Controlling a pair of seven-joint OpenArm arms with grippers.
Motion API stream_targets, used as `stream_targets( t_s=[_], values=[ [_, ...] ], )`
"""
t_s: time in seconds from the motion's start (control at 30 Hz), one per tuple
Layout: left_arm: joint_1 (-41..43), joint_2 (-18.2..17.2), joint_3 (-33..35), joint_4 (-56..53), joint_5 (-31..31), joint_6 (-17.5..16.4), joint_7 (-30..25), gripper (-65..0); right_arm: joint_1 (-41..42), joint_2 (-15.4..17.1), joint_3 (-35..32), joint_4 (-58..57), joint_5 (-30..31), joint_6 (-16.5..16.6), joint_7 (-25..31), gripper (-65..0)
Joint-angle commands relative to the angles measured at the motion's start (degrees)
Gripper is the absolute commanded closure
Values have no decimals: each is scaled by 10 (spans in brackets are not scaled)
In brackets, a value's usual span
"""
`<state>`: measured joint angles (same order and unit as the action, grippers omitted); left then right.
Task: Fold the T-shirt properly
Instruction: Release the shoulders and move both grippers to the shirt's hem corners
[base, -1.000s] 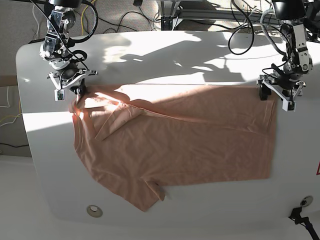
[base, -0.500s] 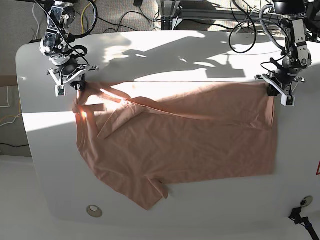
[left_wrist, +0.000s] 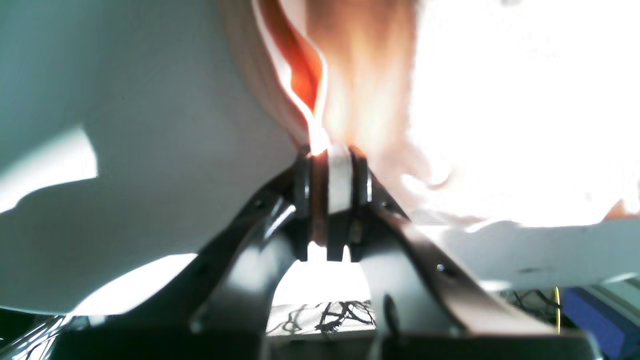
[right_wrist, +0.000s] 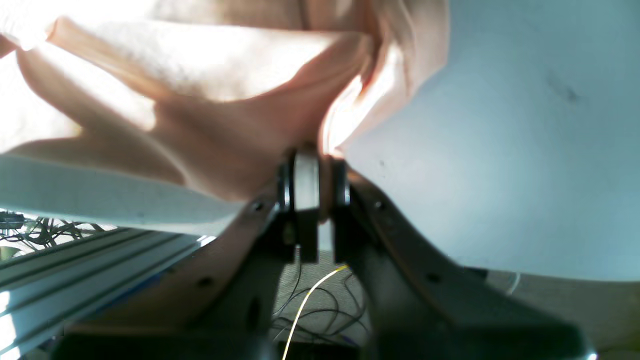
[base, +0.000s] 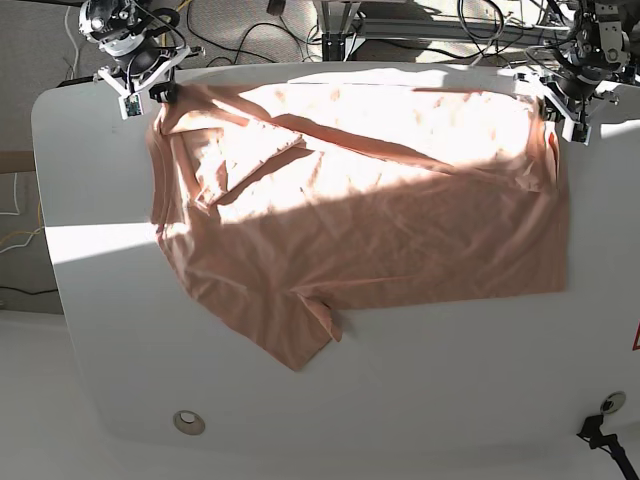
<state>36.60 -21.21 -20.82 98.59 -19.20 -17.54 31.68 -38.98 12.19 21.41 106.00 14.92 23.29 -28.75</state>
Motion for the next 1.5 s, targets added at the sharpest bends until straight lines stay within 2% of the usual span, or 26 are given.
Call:
stream_targets(
  t_s=[0.0,0.17,0.5,0.6,0.7,0.8,0.9,1.03,1.17,1.3,1.37,1.47],
  values=[
    [19,-6,-9,23,-4,-2,-3,0,-12,3,13,21,2,-2,10,0],
    [36,-5,-27,34,-4,-2,-3,-56,-26,-12,35,31,2,-2,10,0],
    [45,-8,-28,34,-4,-2,-3,-265,-26,-12,36,31,2,-2,-14,-6],
    [44,-34,-28,41,-4,-2,1,-349,-22,-12,43,32,2,-4,-14,-97],
    [32,-48,-39,52,-4,-2,9,-392,-15,-12,54,40,2,-3,-14,-162],
    [-11,-49,-64,69,-5,-2,10,-393,10,-12,56,49,2,-3,-14,-204],
    [-87,-49,-69,67,-4,-2,11,-393,53,-12,56,49,-2,-3,-15,-210],
    [-213,-49,-68,38,-4,-2,70,-394,111,-11,52,48,-3,-2,-37,-210],
    [-354,-49,-67,-63,-3,-2,92,-394,170,-11,52,48,-3,-2,-91,-210],
    [-474,-53,-25,-210,-3,-2,96,-394,197,-12,51,47,-3,-2,-102,-210],
    [-517,-57,-1,-274,-3,-2,85,-394,207,-12,51,47,-3,-2,-102,-210],
    [-560,-57,37,-366,-3,-2,41,-394,214,-12,51,47,-3,-2,-102,-210]
  ],
)
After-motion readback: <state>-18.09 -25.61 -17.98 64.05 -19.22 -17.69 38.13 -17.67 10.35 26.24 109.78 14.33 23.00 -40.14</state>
